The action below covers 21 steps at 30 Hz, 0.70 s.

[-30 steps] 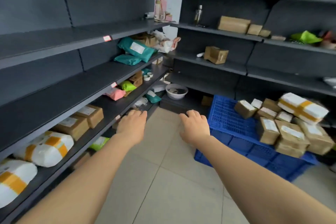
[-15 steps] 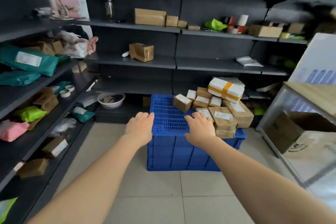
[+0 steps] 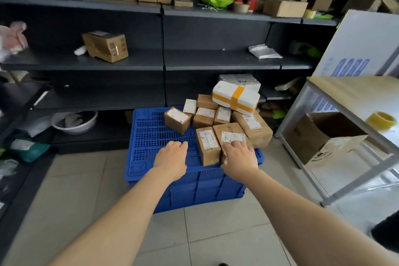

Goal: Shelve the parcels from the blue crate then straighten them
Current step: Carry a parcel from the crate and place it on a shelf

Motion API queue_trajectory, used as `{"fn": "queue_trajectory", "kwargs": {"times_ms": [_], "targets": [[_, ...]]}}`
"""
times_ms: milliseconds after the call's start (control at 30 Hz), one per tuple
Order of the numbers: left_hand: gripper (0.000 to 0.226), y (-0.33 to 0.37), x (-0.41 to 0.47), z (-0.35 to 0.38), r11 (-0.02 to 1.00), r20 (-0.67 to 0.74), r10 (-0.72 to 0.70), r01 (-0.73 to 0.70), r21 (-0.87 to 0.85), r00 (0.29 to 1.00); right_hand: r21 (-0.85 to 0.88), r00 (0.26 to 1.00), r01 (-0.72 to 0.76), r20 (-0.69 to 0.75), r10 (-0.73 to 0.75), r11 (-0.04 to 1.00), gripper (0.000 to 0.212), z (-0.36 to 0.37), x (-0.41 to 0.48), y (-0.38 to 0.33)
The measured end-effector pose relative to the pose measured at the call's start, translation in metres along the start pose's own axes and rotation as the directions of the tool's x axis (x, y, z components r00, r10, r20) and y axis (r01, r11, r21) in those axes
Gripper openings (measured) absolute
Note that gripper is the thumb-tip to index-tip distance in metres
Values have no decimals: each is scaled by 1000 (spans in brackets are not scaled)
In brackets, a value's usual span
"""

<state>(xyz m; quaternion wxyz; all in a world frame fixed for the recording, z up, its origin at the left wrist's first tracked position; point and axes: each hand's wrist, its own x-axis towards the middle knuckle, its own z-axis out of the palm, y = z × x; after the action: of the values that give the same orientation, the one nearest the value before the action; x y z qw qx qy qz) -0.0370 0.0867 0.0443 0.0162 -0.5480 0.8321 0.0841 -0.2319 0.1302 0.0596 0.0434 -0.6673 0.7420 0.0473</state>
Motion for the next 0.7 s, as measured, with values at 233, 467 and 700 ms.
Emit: {"fn": "queue_trajectory", "kwargs": {"times_ms": [233, 467, 700], "targets": [[67, 49, 96, 40, 994, 101, -59, 67, -84, 993, 28, 994, 10, 105, -13, 1000, 57, 32, 87, 79], [53, 100, 171, 84, 971, 192, -87, 126, -203, 977, 46, 976, -27, 219, 16, 999, 58, 69, 151, 144], [42, 130, 246, 132, 929, 331, -124, 227, -293, 936, 94, 944, -96, 324, 60, 991, 56, 110, 211, 193]]}}
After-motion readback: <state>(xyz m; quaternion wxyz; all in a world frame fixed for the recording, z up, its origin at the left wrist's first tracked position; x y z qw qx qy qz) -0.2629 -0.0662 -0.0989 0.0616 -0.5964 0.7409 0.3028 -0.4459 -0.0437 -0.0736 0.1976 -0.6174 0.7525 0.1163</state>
